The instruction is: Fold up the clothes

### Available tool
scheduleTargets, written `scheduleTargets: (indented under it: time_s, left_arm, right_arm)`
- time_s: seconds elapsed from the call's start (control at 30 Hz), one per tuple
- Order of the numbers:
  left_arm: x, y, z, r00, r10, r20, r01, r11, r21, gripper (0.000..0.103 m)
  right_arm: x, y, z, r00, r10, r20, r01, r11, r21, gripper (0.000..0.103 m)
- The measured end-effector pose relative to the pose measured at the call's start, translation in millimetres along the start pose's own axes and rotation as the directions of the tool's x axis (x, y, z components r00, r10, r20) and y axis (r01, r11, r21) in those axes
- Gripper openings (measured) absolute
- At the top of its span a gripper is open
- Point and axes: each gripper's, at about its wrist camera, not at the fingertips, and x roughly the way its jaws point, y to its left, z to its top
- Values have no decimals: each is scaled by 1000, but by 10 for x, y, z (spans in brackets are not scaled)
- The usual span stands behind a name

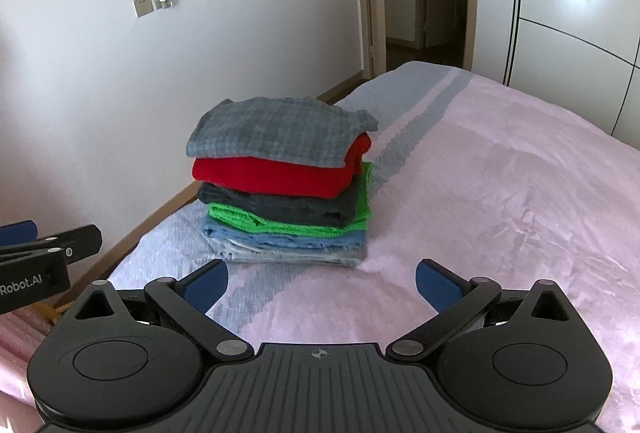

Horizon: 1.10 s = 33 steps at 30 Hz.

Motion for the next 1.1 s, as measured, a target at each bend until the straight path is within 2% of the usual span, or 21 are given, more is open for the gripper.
scheduleTargets:
  time_s: [0.4,1.1]
  left_arm:
    - [-9,-30,-168,1000,23,1,-23,999,-30,76]
    - [708,-88,-187,993,19,-119,-21,1000,-15,76]
  right_arm:
    - [153,-26,3,1000,24,-20,-24,1000,-15,102]
    - [775,-142,21,990,-4,-139,3,1000,-4,102]
